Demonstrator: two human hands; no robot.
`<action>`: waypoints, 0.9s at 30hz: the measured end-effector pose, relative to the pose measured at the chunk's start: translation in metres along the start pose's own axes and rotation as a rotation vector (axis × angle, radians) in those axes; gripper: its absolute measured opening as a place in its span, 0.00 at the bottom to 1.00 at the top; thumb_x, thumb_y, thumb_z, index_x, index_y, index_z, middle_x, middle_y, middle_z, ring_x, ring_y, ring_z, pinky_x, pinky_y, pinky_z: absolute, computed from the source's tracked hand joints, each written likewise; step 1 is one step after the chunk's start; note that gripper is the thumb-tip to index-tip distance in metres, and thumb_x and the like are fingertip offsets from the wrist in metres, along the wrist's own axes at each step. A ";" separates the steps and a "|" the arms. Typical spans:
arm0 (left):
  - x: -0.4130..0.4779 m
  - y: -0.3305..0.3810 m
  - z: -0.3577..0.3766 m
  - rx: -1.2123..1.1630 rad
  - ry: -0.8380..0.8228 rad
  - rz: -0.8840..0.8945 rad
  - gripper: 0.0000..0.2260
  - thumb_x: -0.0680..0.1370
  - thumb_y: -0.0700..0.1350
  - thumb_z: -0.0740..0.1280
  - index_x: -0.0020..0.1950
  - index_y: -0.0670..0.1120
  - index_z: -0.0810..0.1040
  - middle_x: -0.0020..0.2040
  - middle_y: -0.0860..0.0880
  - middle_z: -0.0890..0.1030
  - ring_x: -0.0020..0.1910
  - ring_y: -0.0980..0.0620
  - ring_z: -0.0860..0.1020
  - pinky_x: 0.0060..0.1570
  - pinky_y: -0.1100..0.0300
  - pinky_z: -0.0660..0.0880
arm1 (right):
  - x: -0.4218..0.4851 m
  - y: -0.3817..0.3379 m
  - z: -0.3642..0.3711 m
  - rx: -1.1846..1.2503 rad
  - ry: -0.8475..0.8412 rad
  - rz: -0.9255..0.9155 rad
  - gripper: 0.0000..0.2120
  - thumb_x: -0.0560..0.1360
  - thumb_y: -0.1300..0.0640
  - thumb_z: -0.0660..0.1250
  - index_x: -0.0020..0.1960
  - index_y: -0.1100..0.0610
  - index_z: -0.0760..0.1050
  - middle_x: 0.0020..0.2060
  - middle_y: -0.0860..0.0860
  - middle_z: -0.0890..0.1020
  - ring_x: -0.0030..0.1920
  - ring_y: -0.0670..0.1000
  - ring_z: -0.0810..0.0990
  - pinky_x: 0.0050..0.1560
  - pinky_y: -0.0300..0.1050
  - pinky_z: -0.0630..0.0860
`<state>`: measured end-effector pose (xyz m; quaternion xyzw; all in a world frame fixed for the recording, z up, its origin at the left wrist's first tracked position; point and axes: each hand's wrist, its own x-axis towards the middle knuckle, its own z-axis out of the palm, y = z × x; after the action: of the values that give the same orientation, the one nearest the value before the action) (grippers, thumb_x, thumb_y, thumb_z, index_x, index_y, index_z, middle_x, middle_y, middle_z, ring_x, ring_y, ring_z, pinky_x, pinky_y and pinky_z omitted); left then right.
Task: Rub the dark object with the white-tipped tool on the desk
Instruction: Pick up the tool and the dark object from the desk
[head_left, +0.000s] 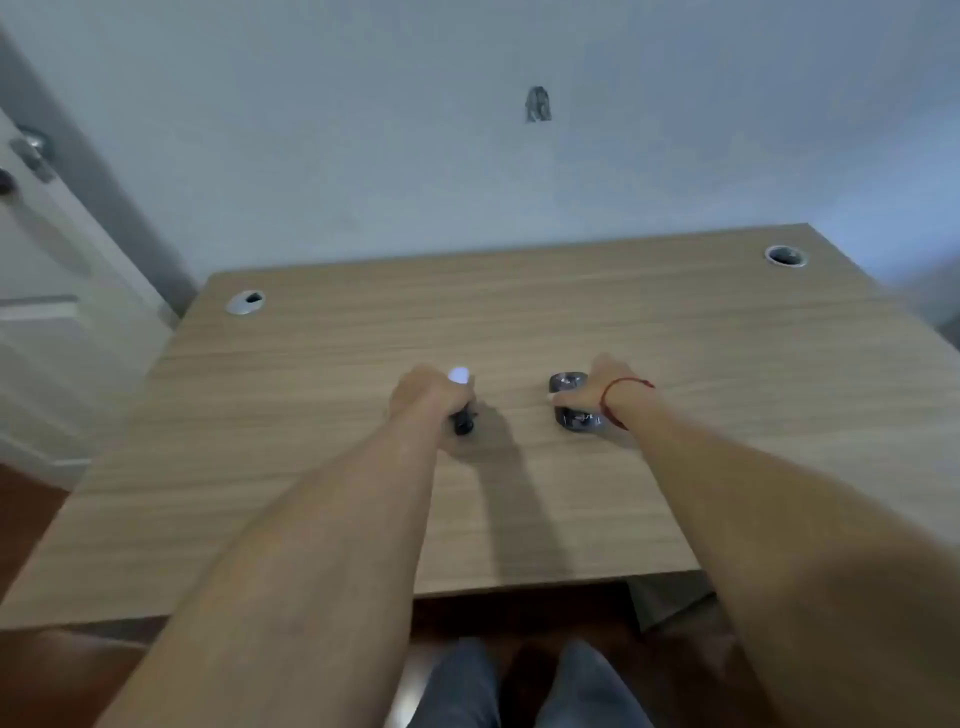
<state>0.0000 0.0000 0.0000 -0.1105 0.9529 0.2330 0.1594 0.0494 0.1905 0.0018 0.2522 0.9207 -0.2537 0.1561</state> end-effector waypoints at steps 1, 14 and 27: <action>-0.001 -0.005 0.003 -0.006 -0.030 -0.011 0.12 0.73 0.51 0.63 0.43 0.42 0.75 0.50 0.42 0.80 0.47 0.42 0.79 0.42 0.58 0.71 | -0.001 0.001 0.006 -0.004 -0.009 -0.005 0.35 0.72 0.42 0.74 0.68 0.64 0.69 0.64 0.60 0.77 0.64 0.61 0.77 0.54 0.49 0.72; 0.033 -0.042 0.062 -0.202 0.116 0.142 0.29 0.66 0.62 0.71 0.58 0.43 0.76 0.55 0.45 0.79 0.54 0.44 0.78 0.48 0.57 0.73 | 0.011 0.005 0.106 0.193 0.381 -0.277 0.32 0.69 0.43 0.76 0.65 0.61 0.72 0.64 0.59 0.77 0.66 0.60 0.75 0.63 0.50 0.72; 0.020 -0.059 0.082 -0.120 0.355 0.312 0.17 0.78 0.51 0.62 0.59 0.41 0.76 0.61 0.40 0.78 0.61 0.39 0.76 0.54 0.51 0.73 | -0.002 0.033 0.133 0.367 0.400 -0.402 0.41 0.49 0.28 0.68 0.57 0.48 0.79 0.55 0.50 0.83 0.56 0.55 0.81 0.60 0.53 0.78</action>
<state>0.0194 -0.0142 -0.1000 -0.0106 0.9560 0.2880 -0.0555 0.0905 0.1419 -0.1197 0.1342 0.9033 -0.3864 -0.1290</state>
